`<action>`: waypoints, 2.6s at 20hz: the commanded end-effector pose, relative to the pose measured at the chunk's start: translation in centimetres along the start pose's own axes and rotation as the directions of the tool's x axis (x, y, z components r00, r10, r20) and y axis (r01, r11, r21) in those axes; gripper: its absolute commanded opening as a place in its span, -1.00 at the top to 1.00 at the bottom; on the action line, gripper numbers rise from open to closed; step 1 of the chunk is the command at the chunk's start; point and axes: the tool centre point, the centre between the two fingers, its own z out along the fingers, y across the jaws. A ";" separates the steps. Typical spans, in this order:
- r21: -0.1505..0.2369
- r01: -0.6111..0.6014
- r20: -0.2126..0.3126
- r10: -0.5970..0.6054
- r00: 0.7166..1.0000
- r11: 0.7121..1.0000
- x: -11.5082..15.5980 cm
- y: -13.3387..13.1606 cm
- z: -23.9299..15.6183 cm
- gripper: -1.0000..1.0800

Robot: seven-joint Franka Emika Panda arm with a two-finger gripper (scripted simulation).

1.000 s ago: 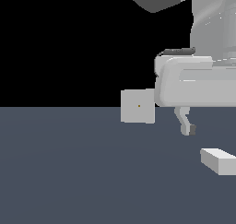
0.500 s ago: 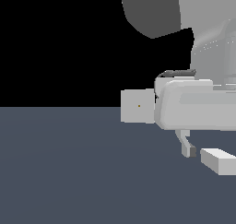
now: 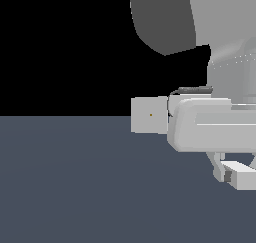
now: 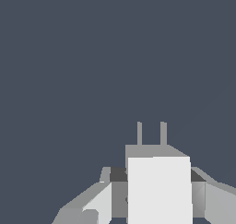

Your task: Plug the charger into the wall socket.

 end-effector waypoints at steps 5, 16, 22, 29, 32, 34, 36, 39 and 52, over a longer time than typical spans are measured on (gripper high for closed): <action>0.000 0.001 -0.001 -0.001 1.000 1.000 0.0 0.0 0.0 1.00; -0.002 -0.025 -0.001 0.025 1.000 1.000 0.8 -1.5 -0.9 1.00; -0.004 -0.068 -0.001 0.068 0.998 0.998 2.2 -4.1 -2.3 1.00; -0.010 -0.140 -0.002 0.140 0.990 0.990 4.9 -8.2 -4.8 1.00; -0.012 -0.169 -0.002 0.169 0.986 0.985 6.1 -9.8 -5.8 1.00; -0.014 -0.186 -0.002 0.186 0.983 0.982 6.9 -10.7 -6.4 1.00; -0.015 -0.200 -0.003 0.200 0.980 0.980 7.5 -11.5 -6.9 1.00; -0.017 -0.218 -0.003 0.218 0.976 0.976 8.4 -12.4 -7.5 1.00; -0.018 -0.238 -0.003 0.238 0.971 0.971 9.4 -13.4 -8.1 1.00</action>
